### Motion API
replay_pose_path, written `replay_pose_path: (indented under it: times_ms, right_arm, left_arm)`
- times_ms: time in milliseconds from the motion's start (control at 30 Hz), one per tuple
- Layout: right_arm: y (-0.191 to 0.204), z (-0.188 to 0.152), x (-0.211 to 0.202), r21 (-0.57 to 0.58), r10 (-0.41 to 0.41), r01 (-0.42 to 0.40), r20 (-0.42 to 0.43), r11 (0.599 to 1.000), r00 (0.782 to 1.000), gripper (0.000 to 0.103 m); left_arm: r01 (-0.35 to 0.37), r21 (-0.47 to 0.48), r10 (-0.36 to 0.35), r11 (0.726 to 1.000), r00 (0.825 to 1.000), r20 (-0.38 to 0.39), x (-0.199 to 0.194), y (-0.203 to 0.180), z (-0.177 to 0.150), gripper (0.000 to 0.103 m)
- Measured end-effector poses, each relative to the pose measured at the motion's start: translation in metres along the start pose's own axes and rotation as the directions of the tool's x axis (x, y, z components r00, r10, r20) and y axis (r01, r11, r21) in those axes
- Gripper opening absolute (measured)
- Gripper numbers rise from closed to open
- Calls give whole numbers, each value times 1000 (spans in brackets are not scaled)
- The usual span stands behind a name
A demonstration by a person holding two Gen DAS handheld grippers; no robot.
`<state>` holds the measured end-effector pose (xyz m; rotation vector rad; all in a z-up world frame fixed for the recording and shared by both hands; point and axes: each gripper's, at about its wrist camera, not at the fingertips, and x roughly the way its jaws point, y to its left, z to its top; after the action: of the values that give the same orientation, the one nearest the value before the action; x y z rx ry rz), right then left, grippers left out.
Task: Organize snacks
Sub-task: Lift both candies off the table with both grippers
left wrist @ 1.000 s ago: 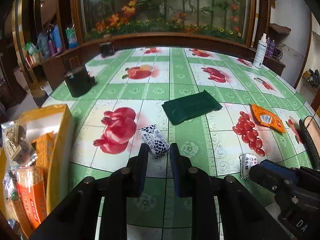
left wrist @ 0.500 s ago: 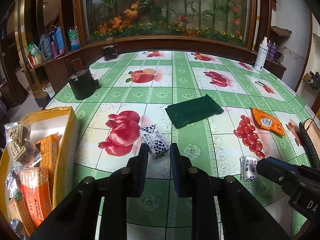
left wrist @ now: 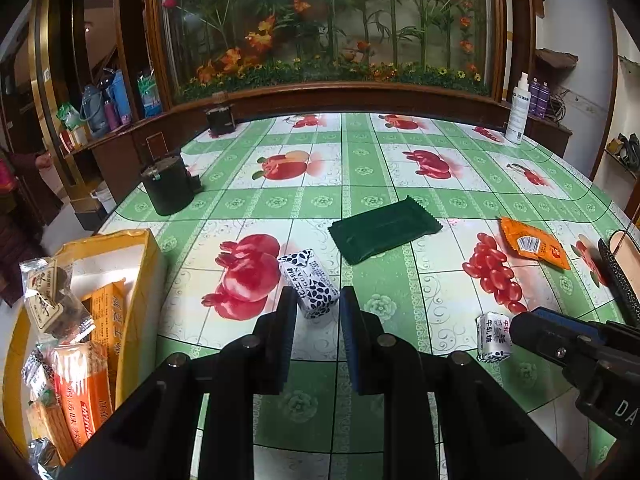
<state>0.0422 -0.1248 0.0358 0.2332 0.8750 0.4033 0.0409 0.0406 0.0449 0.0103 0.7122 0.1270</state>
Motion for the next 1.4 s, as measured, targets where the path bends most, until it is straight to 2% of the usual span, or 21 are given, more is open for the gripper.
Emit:
replay_pose_path:
  times_ms: [267, 500, 667, 800, 933, 1133, 1267, 1300, 1400]
  right_arm:
    - [4, 1, -5, -12, 13, -13, 23, 1000, 1000, 23]
    - [6, 2, -15, -17, 21, -20, 63, 1000, 998, 23]
    - [8, 3, -19, -23, 26, -24, 80, 999, 996, 23]
    - [5, 3, -10, -9, 26, -26, 30, 1000, 999, 23]
    - [5, -2, 9, -11, -16, 16, -40, 1000, 999, 23]
    - [13, -6, 29, -76, -84, 80, -55, 994, 995, 28]
    - [19, -10, 30, -130, -123, 116, -45, 985, 991, 27]
    - [21, -11, 30, -148, -137, 130, -44, 980, 990, 25]
    - [18, -11, 27, -128, -106, 99, -51, 987, 993, 24]
  left_arm:
    - [2, 1, -2, 1000, 999, 35, -10, -1, 2, 21]
    - [20, -50, -17, 999, 998, 52, -16, 12, 6, 21]
    - [26, -51, -24, 998, 999, 41, -14, 11, 6, 21]
    - [31, -53, -30, 998, 999, 19, -9, 11, 5, 21]
    - [26, -50, -25, 998, 1000, 15, -8, 10, 4, 21]
    - [28, -36, -28, 999, 1000, 10, -5, 7, 3, 21]
    - [25, -32, -25, 999, 1000, 13, -6, 6, 3, 21]
    - [26, -33, -26, 999, 1000, 12, -6, 5, 3, 21]
    - [24, -38, -24, 999, 1000, 12, -7, 7, 3, 21]
